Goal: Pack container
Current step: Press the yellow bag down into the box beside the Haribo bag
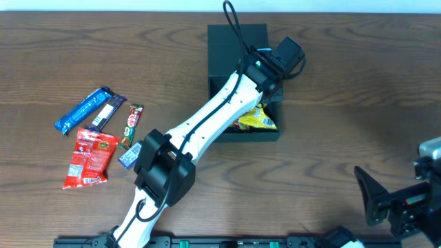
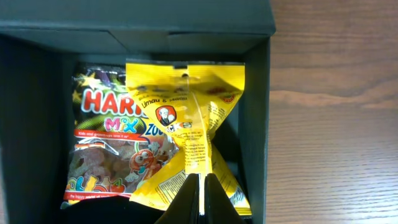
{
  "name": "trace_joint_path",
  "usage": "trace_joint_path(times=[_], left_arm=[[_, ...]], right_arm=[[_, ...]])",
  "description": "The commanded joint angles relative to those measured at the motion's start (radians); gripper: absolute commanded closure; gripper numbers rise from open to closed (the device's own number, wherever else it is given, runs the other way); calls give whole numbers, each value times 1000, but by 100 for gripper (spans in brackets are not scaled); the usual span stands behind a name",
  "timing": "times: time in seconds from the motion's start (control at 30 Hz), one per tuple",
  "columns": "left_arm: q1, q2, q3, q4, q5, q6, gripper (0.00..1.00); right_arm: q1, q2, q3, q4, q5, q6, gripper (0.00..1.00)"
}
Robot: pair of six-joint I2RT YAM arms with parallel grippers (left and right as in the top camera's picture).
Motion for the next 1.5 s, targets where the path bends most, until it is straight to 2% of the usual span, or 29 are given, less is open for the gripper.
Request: trace_joint_path(times=[0.0, 0.53, 0.7, 1.47], left_arm=[[-1, 41, -7, -11, 6, 11, 94], [-5, 88, -19, -18, 5, 61, 94], [-23, 87, -18, -15, -57, 106, 94], [-36, 173, -39, -25, -53, 103, 94]], right_arm=[[4, 3, -3, -3, -3, 12, 1], [4, 3, -3, -6, -3, 13, 1], [4, 3, -3, -6, -3, 13, 1], [4, 3, -3, -24, -3, 21, 1]])
